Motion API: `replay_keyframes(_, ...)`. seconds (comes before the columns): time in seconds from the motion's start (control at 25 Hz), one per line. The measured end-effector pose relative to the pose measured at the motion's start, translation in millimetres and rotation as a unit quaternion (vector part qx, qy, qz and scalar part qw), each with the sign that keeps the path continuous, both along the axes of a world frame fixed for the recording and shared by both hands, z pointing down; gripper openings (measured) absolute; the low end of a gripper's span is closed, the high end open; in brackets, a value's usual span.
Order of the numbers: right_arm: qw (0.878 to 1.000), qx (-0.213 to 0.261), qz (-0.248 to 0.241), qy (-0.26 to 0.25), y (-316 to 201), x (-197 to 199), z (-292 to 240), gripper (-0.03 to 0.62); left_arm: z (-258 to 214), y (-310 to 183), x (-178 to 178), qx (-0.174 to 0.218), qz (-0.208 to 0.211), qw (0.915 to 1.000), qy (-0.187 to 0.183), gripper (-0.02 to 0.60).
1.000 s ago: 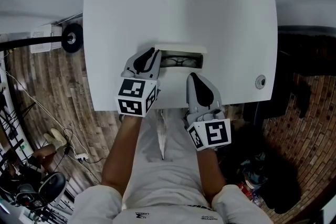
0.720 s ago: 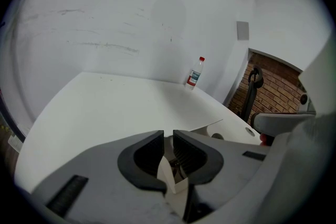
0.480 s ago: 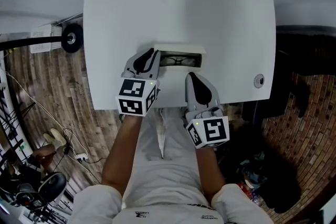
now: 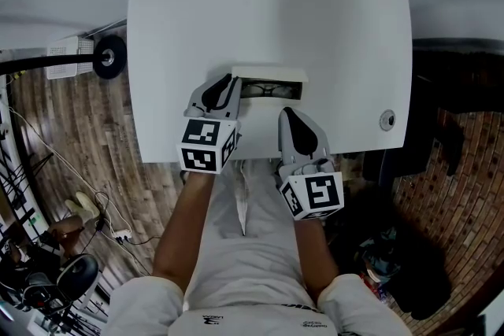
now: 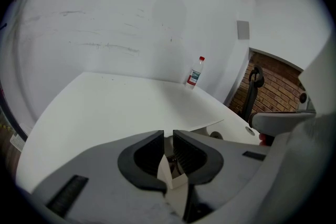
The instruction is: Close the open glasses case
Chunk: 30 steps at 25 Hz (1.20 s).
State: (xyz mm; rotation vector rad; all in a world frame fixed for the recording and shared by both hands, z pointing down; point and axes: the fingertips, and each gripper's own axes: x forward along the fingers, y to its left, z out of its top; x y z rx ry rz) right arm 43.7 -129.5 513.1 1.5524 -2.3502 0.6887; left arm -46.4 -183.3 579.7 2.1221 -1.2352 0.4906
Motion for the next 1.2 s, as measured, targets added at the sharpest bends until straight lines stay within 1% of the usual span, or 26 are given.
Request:
replay_keyframes(0.32, 1.000, -0.007, -0.004, 0.001, 4.3, -3.2, -0.9, -0.002, -0.7, 10.2, 0.5, -0.004, 0.002, 1.0000, -0.004, 0.049)
replay_keyframes(0.48, 1.000, -0.006, -0.006, 0.010, 7.8, -3.9, -2.3, -0.002, -1.1, 14.1, -0.4, -0.001, -0.001, 1.0000, -0.004, 0.051)
replay_keyframes(0.68, 1.000, -0.002, -0.009, 0.018, 13.6, -2.8, -3.6, -0.002, -0.2, 20.0, 0.4, -0.007, -0.008, 0.9999, 0.011, 0.049)
replay_keyframes(1.2, 1.000, -0.001, -0.004, 0.016, 21.3, -4.1, -8.0, -0.001, 3.3, 32.7, -2.7, -0.016, -0.016, 0.9995, 0.024, 0.041)
